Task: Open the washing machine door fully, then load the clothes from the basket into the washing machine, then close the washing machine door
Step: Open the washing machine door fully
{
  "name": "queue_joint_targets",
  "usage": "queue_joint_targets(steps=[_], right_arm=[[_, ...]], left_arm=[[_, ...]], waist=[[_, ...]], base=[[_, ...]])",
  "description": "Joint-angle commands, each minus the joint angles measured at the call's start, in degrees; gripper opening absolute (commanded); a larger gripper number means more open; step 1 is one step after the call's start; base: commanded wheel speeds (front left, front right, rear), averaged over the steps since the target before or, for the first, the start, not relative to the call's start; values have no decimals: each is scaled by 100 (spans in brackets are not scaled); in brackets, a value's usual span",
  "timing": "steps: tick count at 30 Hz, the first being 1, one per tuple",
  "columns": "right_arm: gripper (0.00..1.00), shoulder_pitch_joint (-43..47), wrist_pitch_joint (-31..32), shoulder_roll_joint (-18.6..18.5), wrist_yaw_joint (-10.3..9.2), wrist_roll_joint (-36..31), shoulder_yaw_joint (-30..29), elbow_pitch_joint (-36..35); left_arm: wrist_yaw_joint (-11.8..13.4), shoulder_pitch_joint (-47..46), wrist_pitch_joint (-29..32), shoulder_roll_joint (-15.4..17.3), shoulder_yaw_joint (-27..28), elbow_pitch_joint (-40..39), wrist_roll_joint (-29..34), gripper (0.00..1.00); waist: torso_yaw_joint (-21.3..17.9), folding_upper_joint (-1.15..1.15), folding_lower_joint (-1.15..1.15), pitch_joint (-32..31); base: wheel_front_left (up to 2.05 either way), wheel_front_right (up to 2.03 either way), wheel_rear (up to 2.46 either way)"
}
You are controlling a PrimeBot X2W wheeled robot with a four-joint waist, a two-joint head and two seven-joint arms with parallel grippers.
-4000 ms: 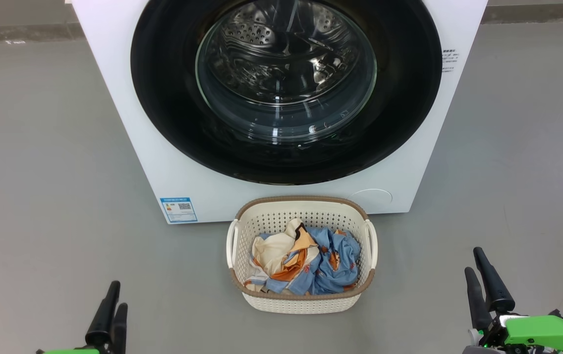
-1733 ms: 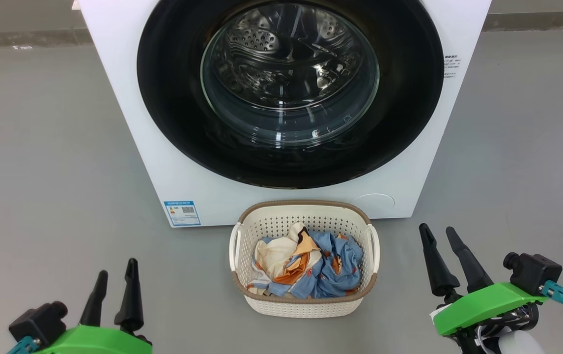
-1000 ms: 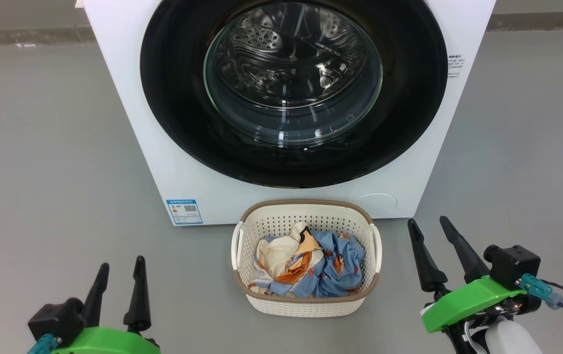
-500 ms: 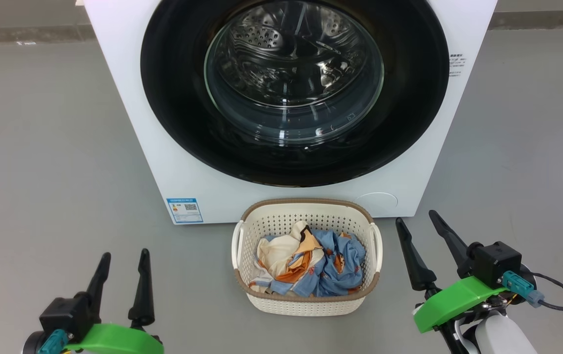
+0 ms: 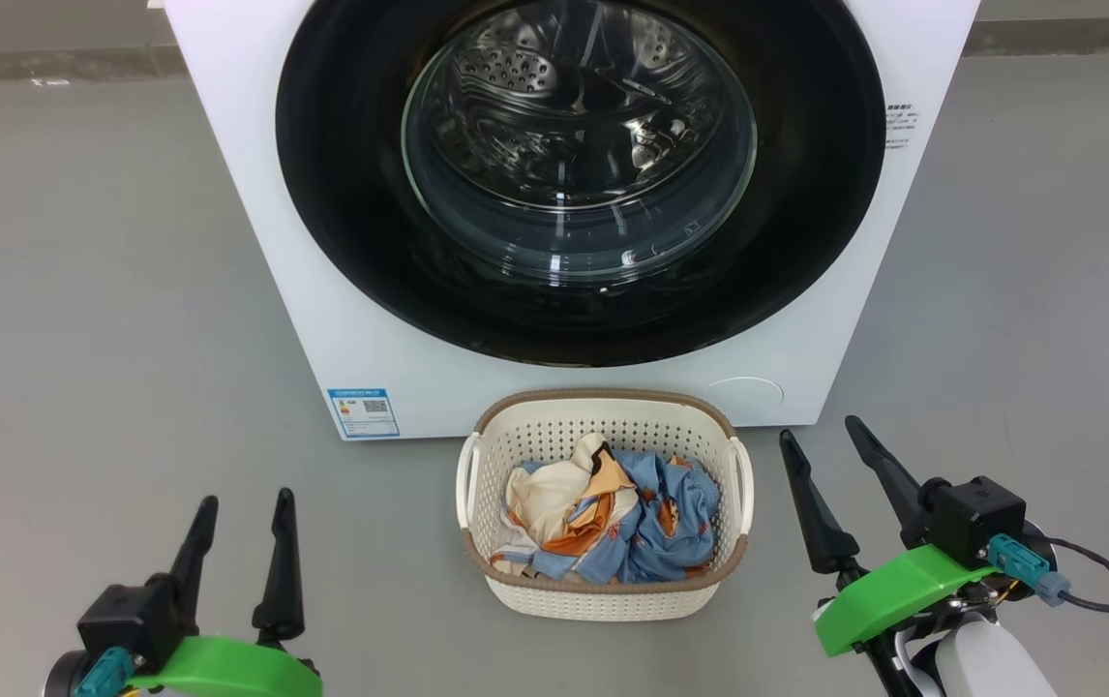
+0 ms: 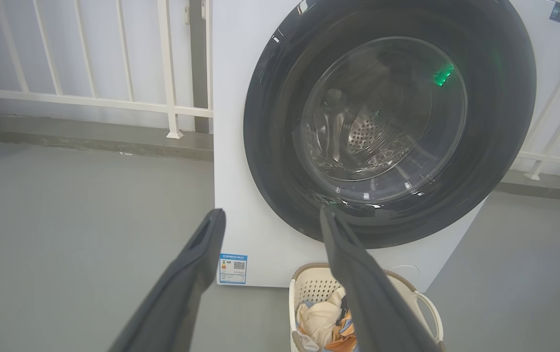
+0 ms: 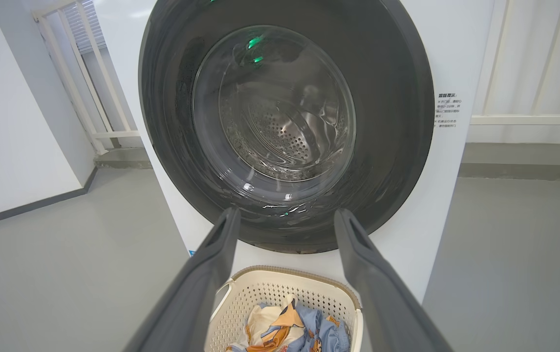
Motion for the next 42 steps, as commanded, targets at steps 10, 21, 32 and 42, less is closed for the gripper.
queue_joint_targets(steps=[10, 21, 32, 42], right_arm=[[100, -207, -69, 52, 9, 32, 140, -126], [100, -220, -69, 57, 9, 46, 164, -113], [100, -235, -69, 60, 9, 44, 160, -118], [100, -265, -69, 62, 9, 66, 160, -89]], left_arm=[[11, -242, -51, 74, 185, -134, 155, 100], [11, -254, -51, 73, 217, -119, 171, 100], [-5, -247, -51, 73, 211, -237, -48, 100], [-15, -272, -51, 72, 196, -214, -39, 100]], waist=[[-1, 0, 0, 9], [-22, 0, 0, 29], [-44, 0, 0, 80], [-58, 0, 0, 117]], base=[[11, 11, -22], [85, 85, -170], [104, 104, -207], [28, 28, -55]])
